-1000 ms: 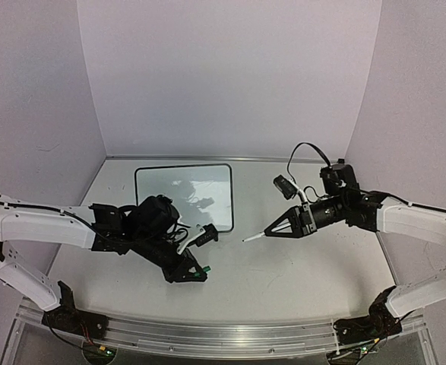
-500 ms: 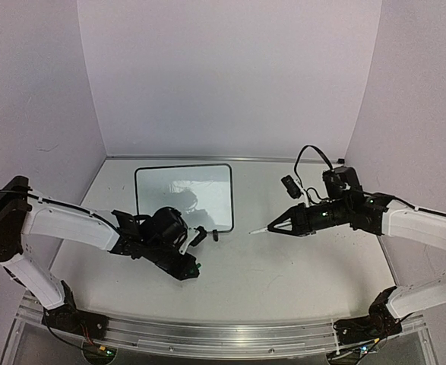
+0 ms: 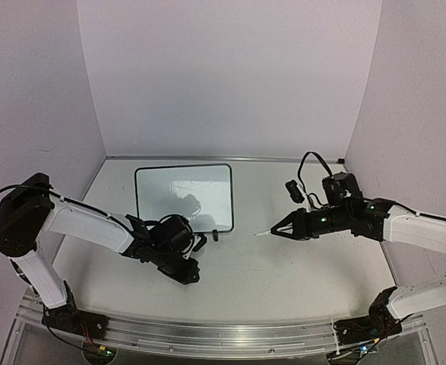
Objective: Write a sentence on the whiteboard
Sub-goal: Place the pen cap at the center of the board, then hold the whiteboard at the center of the board.
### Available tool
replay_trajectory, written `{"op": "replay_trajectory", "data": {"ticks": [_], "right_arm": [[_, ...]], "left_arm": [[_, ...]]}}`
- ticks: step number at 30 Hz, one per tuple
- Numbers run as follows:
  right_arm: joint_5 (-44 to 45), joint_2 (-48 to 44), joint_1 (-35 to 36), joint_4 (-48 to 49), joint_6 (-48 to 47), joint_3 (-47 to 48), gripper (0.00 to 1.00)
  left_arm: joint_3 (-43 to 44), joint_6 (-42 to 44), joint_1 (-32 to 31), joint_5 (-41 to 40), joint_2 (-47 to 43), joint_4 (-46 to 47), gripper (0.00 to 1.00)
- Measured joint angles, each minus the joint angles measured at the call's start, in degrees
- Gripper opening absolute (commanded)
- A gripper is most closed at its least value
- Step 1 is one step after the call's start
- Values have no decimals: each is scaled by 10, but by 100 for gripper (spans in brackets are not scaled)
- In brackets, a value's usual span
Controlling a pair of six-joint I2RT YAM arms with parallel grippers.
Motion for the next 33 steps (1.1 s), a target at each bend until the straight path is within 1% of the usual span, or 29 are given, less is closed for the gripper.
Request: {"op": "replay_trajectory", "data": {"ticks": [9, 16, 18, 22, 26, 30, 33], "right_arm": [[13, -5, 0, 0, 1, -2, 0], [19, -9, 0, -1, 5, -2, 0], [22, -14, 1, -3, 6, -2, 0], [32, -26, 2, -6, 10, -2, 0], [51, -37, 10, -12, 14, -2, 0], [73, -47, 19, -14, 18, -1, 0], [87, -47, 26, -14, 19, 3, 0]], "left_arm": [[8, -6, 0, -1, 1, -2, 47], [10, -8, 0, -8, -2, -6, 78], [10, -9, 0, -9, -3, -8, 84], [10, -9, 3, -15, -16, -26, 89], [13, -1, 14, -17, -55, -63, 93], [32, 17, 38, -21, -114, -117, 95], [57, 39, 73, -21, -160, -154, 95]]}}
